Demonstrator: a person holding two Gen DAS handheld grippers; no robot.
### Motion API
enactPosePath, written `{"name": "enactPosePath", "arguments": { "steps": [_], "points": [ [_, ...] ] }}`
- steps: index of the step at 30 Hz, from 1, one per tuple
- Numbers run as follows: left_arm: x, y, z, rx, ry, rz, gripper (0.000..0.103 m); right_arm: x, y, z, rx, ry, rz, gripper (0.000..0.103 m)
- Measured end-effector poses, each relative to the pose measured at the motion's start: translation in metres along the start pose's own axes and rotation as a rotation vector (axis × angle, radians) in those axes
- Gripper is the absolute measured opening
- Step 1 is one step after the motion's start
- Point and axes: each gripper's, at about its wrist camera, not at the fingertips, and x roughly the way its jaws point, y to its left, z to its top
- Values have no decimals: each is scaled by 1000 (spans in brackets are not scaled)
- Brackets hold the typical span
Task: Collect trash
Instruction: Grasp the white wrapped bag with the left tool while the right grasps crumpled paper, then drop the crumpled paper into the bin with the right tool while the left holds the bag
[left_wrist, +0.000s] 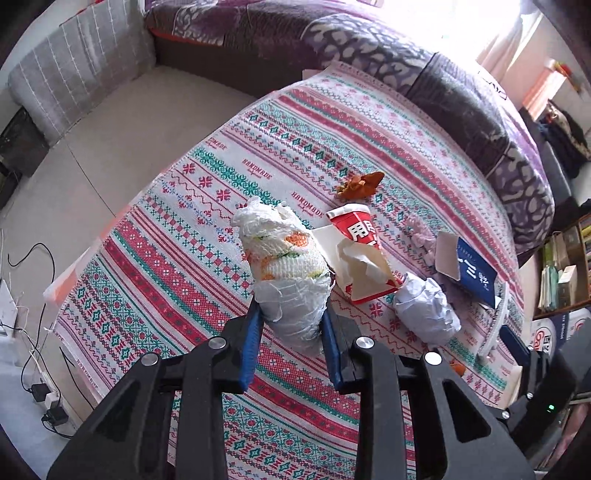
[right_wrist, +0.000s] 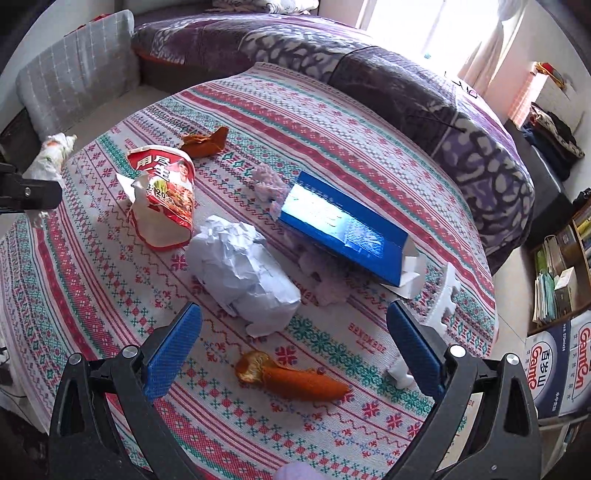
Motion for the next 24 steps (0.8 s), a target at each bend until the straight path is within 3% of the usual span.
{"name": "enactPosePath", "arguments": {
  "steps": [5, 7, 9, 10, 12, 24],
  "points": [
    [-15, -9, 3, 16, -44, -12, 30, 14, 12, 5, -21, 26, 16, 93],
    [-19, -10, 3, 18, -61, -11, 30, 21, 16, 5, -32, 46, 26, 84],
    [-23, -10, 5, 17, -71, -10, 30, 26, 19, 3, -34, 67, 37, 57],
    [-23, -9, 5, 15, -74, -8, 30, 29, 19, 3, -22, 83, 43, 57],
    [-23, -6, 5, 8, -78, -3, 30, 24, 17, 1, -1, 61, 53, 47],
    [-54, -5, 9, -5, -198, 23, 30, -49, -22, 7, 184, -122, 114, 46]
  ]
}}
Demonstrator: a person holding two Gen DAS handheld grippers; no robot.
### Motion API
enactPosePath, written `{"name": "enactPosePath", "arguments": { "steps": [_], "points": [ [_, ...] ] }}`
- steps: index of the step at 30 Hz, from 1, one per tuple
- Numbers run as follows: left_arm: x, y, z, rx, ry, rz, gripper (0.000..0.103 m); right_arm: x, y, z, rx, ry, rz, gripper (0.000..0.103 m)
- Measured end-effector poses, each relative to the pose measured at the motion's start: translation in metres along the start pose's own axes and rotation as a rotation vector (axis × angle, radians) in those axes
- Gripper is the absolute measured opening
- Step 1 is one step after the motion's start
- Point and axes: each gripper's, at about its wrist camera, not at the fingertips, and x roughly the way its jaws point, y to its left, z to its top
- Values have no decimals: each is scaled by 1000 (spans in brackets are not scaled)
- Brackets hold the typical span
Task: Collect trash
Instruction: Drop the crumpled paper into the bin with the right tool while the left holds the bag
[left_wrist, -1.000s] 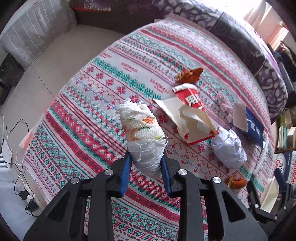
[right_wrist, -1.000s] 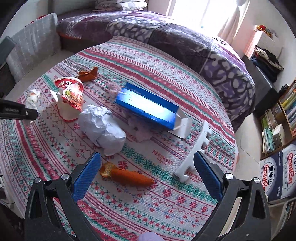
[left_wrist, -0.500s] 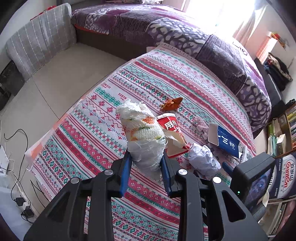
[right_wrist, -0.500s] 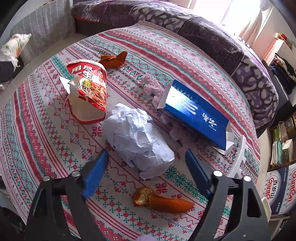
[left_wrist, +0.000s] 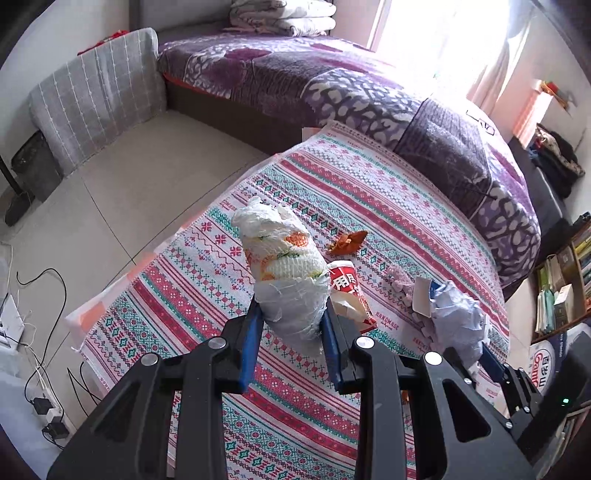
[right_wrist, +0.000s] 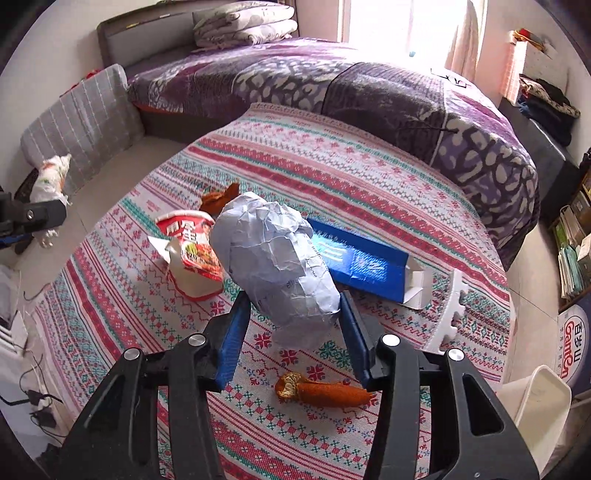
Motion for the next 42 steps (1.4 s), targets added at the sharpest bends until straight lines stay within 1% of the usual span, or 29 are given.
{"name": "enactPosePath", "arguments": {
  "steps": [2, 7, 11, 16, 24, 32, 40, 42],
  "points": [
    [-7, -1, 0, -3, -30, 17, 30, -17, -8, 2, 25, -37, -12, 46],
    [-19, -9, 0, -13, -75, 15, 30, -47, -34, 2, 90, -103, -75, 46],
    [-31, -18, -3, -20, -117, 18, 30, -63, -61, -6, 152, -124, -140, 46],
    [-38, -38, -7, 16, -139, 1, 30, -77, -98, -19, 237, -127, -223, 47],
    [-37, -69, -20, 91, -147, -13, 30, -89, -148, -43, 349, -138, -346, 47],
    [-31, -110, -43, 204, -141, -21, 30, -93, -198, -62, 497, -93, -389, 47],
    [-24, -153, -67, 300, -129, -39, 30, -102, -233, -75, 588, -79, -439, 47],
    [-22, -164, -74, 326, -126, -46, 30, -104, -241, -79, 610, -73, -446, 43]
  ]
}}
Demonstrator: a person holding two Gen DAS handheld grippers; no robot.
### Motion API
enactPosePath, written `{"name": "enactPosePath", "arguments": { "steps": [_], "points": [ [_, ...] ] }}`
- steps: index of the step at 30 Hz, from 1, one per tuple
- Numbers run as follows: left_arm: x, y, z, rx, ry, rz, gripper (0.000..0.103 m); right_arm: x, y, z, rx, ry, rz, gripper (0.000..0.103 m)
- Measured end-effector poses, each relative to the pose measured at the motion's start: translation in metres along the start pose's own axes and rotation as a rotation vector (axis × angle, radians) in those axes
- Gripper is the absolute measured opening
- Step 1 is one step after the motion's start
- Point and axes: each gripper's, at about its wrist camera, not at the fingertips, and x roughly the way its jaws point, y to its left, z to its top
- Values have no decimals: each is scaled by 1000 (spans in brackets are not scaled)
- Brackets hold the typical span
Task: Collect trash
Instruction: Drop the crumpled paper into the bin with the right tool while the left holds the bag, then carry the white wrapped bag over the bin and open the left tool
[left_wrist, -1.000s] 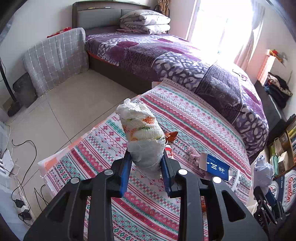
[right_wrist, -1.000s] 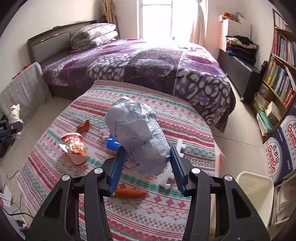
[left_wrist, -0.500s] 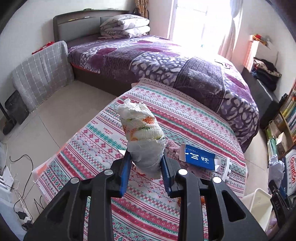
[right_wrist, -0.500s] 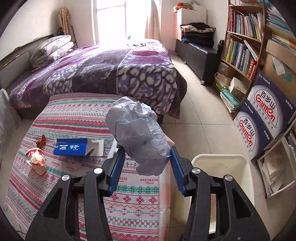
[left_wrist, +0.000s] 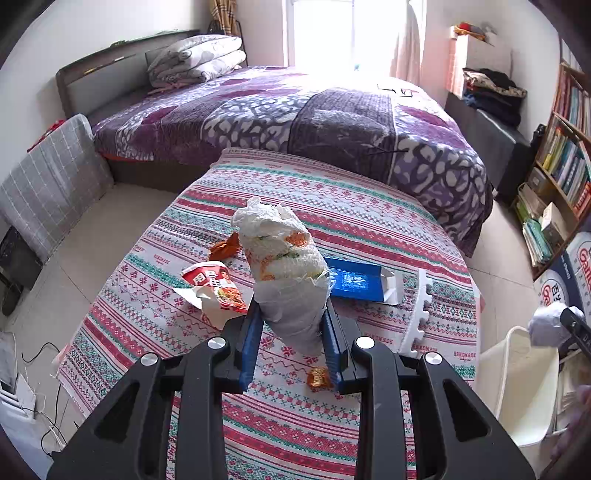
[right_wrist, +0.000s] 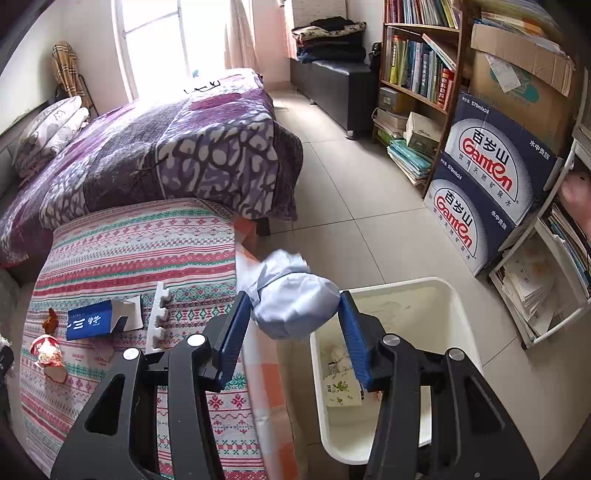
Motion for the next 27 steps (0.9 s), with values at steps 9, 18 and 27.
{"name": "enactPosePath", "arguments": {
  "steps": [9, 18, 27],
  "points": [
    [7, -47, -15, 88, 28, -49, 30, 7, -53, 9, 133, 47, -33, 43],
    [8, -98, -23, 116, 59, -179, 30, 9, -100, 12, 237, 61, -113, 75],
    [-4, -179, -48, 237, 77, -354, 31, 7, -142, 15, 284, 47, -172, 82]
  ]
}}
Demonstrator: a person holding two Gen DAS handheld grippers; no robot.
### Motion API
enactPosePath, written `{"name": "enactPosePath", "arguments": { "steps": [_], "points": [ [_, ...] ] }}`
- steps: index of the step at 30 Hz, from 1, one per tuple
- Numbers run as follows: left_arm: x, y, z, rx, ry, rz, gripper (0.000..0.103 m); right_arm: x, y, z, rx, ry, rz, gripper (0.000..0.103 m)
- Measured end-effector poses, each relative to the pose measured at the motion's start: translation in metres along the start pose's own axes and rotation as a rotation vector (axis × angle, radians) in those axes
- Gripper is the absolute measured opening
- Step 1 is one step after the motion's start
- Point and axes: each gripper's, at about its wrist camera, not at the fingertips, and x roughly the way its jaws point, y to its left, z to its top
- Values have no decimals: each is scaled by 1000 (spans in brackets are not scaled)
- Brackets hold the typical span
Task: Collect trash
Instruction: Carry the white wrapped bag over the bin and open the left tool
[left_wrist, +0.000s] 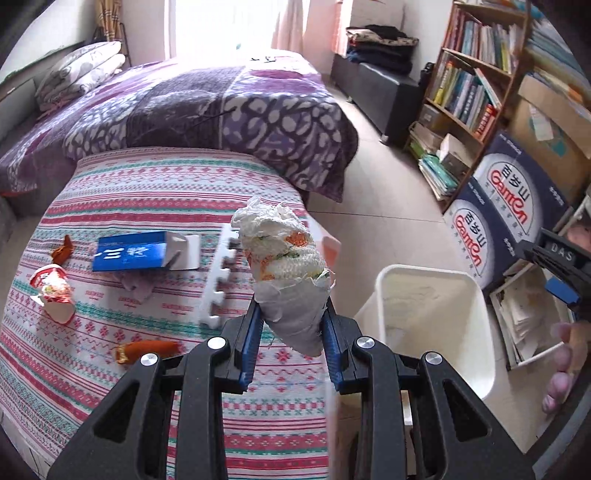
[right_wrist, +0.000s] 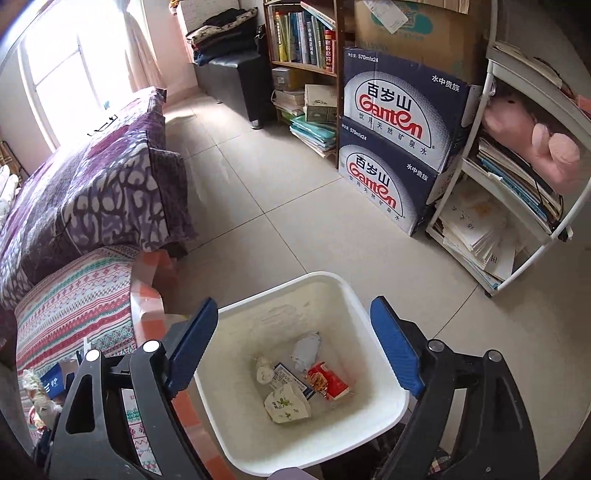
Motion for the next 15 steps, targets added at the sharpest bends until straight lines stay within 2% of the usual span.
{"name": "enactPosePath", "arguments": {
  "steps": [7, 12, 13, 14, 15],
  "points": [
    [17, -61, -11, 110, 42, -114, 32, 1, -25, 8, 46, -6, -21, 84],
    [27, -95, -20, 151, 92, -216, 34, -1, -44, 14, 83, -22, -42, 87],
    [29, -101, -21, 156, 102, -243, 36, -2, -46, 14, 89, -26, -44, 87],
    [30, -107, -22, 157, 107, -270, 44, -2, -49, 15, 93, -29, -48, 88],
    [30, -111, -22, 152, 112, -302, 59, -2, -52, 16, 96, -32, -52, 89]
  ]
}}
